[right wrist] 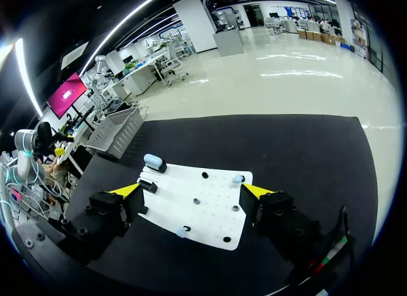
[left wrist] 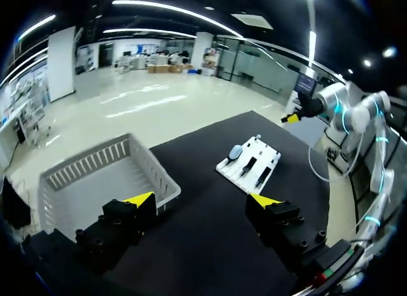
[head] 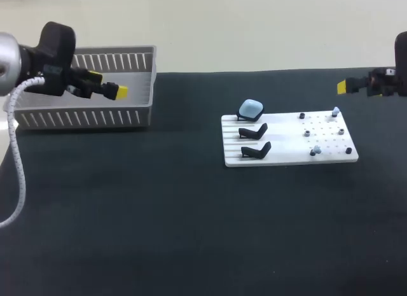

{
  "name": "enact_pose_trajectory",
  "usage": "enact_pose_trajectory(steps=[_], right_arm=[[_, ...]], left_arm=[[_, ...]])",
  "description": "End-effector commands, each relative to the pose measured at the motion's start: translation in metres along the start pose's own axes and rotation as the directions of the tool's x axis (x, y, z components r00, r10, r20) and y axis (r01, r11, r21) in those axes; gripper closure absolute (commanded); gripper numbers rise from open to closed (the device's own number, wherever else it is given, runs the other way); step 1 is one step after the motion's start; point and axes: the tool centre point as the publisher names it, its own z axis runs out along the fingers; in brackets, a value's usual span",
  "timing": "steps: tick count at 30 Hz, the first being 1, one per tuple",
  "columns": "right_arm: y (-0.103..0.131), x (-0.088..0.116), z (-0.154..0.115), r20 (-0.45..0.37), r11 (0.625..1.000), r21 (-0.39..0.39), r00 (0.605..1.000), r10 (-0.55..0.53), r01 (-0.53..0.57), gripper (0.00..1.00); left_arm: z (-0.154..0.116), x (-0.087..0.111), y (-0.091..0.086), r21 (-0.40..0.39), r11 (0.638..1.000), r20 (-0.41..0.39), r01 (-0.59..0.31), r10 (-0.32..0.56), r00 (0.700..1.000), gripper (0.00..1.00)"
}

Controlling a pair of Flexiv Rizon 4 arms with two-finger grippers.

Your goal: Pick up each earbud case from the left stands, insert the matching earbuds, close the lid, and place the case in the box.

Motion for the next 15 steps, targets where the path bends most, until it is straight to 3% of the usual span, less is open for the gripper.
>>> enact_pose_trajectory(steps=[1, 8, 15], right_arm=[[0.000, 0.000, 0.000, 0.000, 1.000, 0.002, 1.000, 0.000, 0.000, 0.00], [0.000, 0.000, 0.000, 0.000, 1.000, 0.002, 1.000, 0.000, 0.000, 0.00], [0.000, 0.000, 0.000, 0.000, 1.000, 0.002, 1.000, 0.000, 0.000, 0.00]], left_arm=[[0.007, 0.000, 0.006, 0.243, 0.955, 0.105, -0.167, 0.145, 0.984, 0.00], [0.026, -0.015, 0.006, 0.328, 0.905, 0.135, -0.272, 0.241, 0.961, 0.00], [0.033, -0.018, 0.008, 0.337, 0.908, 0.110, -0.250, 0.225, 0.968, 0.00]])
